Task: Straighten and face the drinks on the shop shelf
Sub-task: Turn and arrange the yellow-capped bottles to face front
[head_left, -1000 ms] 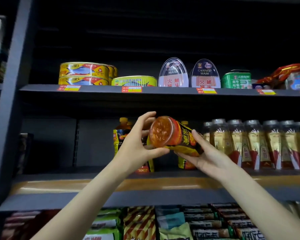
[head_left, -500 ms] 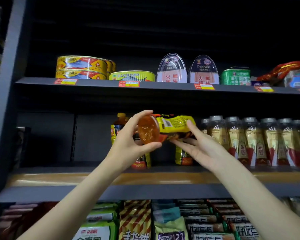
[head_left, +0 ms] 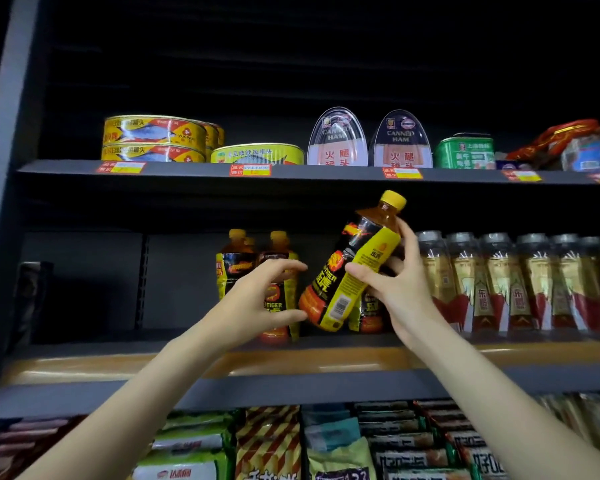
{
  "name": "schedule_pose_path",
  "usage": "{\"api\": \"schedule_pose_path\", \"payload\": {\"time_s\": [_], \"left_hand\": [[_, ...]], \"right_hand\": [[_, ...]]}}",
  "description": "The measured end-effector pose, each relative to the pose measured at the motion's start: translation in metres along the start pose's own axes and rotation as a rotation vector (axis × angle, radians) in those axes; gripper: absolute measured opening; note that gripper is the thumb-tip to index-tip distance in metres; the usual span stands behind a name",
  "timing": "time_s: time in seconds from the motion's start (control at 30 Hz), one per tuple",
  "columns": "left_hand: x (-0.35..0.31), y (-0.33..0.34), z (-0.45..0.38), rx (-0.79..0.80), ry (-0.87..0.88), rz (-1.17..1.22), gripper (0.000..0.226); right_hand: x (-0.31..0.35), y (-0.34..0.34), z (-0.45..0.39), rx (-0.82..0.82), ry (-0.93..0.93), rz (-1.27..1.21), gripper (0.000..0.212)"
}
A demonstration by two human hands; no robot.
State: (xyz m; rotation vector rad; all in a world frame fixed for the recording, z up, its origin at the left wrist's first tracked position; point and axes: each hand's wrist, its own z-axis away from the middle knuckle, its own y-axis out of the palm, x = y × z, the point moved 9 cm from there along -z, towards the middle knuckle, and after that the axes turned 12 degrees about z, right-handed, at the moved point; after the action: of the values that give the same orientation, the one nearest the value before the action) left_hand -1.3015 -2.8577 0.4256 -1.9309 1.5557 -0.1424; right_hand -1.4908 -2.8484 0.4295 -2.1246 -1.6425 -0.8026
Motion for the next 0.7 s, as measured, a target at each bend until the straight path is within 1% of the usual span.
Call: {"api": "schedule_pose_path", "payload": {"time_s": [0.13, 0.23, 0.3, 0.37, 0.47, 0.5, 0.6, 0.7], "left_hand": [[0.005, -0.001, -0.004, -0.044, -0.015, -0.026, 0.054], [0.007, -0.006, -0.005, -0.093, -0.016, -0.089, 0.049], [0.007, -0.008, -0.003, -0.116, -0.022, -0.071, 0.046], [0.008, -0.009, -0.003, -0.135, -0.047, 0.062, 0.047], [0.003, -0.010, -0.004, -0.192, -0.086, 0.441, 0.061], [-0.002, -0.010, -0.006, -0.204, -0.078, 0.522, 0.063], [-0.019, -0.003, -0.013, -0.198, -0.031, 0.607, 0.052], [-0.022, -0.004, -0.018, -0.231, -0.021, 0.662, 0.034]], "right_hand": [[0.011, 0.000, 0.002, 0.012, -0.153, 0.170, 0.084], [0.030, 0.005, 0.006, 0.018, -0.369, 0.483, 0.089], [0.035, 0.008, 0.011, 0.008, -0.465, 0.658, 0.092], [0.037, 0.011, 0.015, 0.007, -0.563, 0.761, 0.092], [0.038, 0.014, 0.022, -0.003, -0.693, 0.884, 0.090], [0.039, 0.016, 0.023, -0.011, -0.730, 0.911, 0.091], [0.043, 0.019, 0.025, -0.026, -0.794, 0.948, 0.088], [0.041, 0.018, 0.017, 0.045, -0.702, 0.883, 0.088]]}}
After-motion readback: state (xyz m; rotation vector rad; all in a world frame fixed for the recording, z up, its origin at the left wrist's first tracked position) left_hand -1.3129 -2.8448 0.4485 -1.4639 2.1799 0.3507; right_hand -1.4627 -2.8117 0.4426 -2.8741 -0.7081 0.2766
